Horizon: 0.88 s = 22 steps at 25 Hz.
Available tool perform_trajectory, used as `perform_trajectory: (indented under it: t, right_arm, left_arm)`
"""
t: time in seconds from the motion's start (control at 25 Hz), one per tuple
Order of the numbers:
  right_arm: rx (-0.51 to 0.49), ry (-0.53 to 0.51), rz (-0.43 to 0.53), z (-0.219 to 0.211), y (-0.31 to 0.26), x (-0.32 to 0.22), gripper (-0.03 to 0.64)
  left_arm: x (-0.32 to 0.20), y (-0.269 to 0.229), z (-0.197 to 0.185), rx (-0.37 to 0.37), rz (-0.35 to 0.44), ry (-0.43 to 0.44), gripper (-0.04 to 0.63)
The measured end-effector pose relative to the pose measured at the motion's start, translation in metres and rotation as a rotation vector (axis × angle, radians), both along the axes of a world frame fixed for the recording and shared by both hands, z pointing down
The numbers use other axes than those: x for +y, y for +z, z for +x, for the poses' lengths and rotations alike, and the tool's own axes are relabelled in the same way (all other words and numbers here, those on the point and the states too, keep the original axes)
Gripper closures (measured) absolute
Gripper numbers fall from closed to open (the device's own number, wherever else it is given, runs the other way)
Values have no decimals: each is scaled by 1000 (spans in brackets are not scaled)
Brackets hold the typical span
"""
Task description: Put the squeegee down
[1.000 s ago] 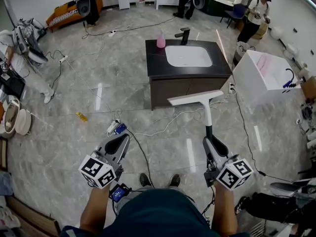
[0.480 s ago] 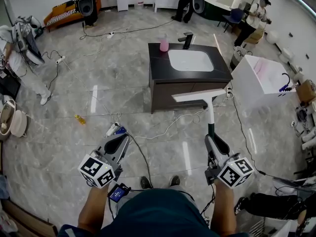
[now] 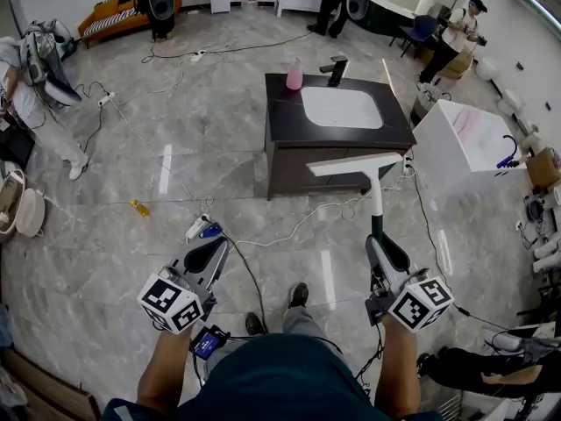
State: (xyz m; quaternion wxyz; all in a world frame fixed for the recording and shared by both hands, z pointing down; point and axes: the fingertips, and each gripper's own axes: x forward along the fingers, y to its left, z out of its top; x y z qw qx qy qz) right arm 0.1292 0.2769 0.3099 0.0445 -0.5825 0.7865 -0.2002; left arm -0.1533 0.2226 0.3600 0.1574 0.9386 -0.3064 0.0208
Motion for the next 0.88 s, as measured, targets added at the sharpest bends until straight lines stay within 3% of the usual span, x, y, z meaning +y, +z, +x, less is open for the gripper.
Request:
perform_trajectory:
  t: [0.88]
  right_arm:
    - [-78,-168,26,82,4,-130,518]
  left_arm:
    - [-71,-10,71,-70,1,-181,591]
